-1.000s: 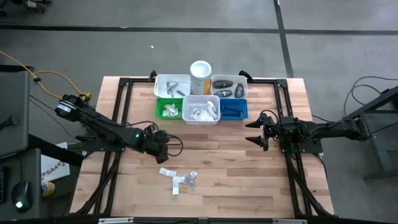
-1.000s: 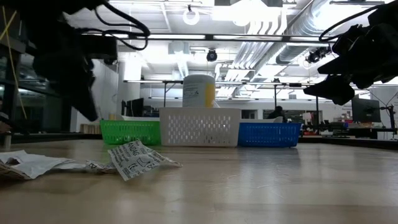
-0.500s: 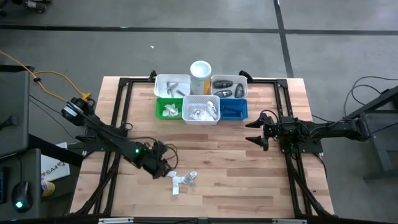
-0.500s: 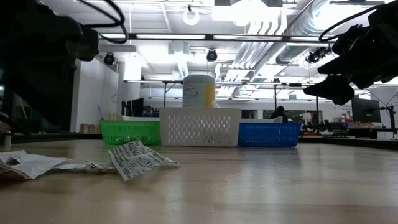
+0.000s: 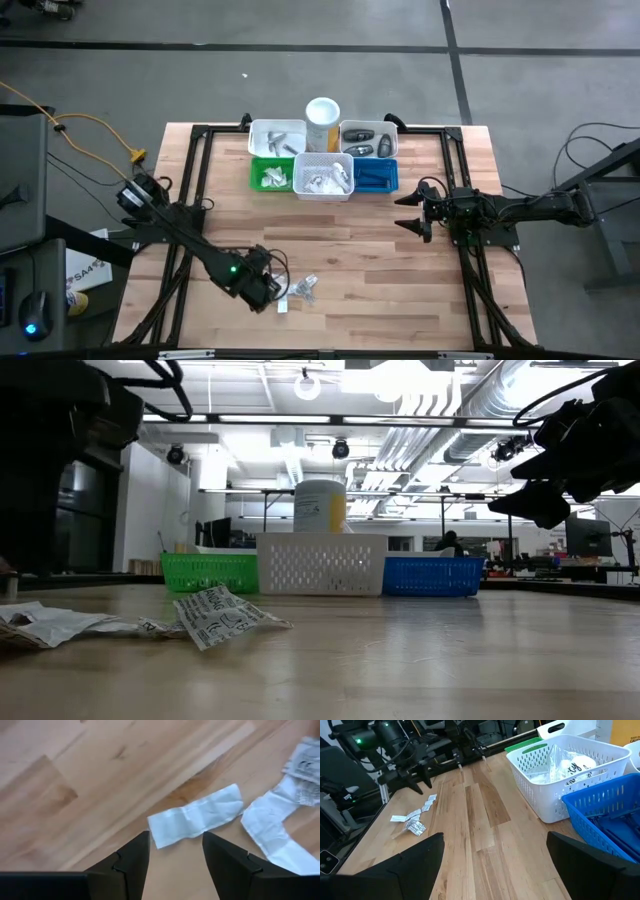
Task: Pick & Place Travel size toiletries
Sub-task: Put the white bandage into the green bin
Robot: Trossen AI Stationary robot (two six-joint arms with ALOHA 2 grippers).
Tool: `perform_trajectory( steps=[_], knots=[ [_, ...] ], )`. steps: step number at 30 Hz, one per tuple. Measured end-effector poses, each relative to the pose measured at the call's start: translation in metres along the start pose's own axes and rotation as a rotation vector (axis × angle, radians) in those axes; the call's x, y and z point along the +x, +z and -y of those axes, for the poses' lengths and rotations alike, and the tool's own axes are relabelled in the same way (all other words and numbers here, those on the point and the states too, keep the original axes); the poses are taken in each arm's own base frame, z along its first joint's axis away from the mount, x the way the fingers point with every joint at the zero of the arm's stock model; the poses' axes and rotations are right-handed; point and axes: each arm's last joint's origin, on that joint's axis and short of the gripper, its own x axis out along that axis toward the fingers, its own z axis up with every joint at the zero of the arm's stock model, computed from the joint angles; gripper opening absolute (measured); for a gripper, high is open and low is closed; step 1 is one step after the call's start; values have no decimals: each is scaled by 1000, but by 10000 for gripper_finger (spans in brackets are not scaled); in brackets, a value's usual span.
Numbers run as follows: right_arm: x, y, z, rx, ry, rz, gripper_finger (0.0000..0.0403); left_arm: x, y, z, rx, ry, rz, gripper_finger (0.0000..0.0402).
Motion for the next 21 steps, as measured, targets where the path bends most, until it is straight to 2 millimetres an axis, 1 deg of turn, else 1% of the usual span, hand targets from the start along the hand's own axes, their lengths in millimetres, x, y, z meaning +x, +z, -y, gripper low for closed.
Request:
perform_trajectory(
  steps=[3, 10, 18, 21],
  knots=[
    [0, 0, 0, 0, 0, 0, 346, 9, -2, 6, 0, 24, -10, 182],
    [0, 0, 0, 0, -1, 0, 346, 28, -2, 7, -24, 97, -10, 182],
    [0, 0, 0, 0, -1, 0, 346, 35, -2, 8, -42, 113, -7, 181],
    [0, 0, 0, 0, 0, 0, 346, 36, -3, 8, -45, 114, -10, 167]
  ],
)
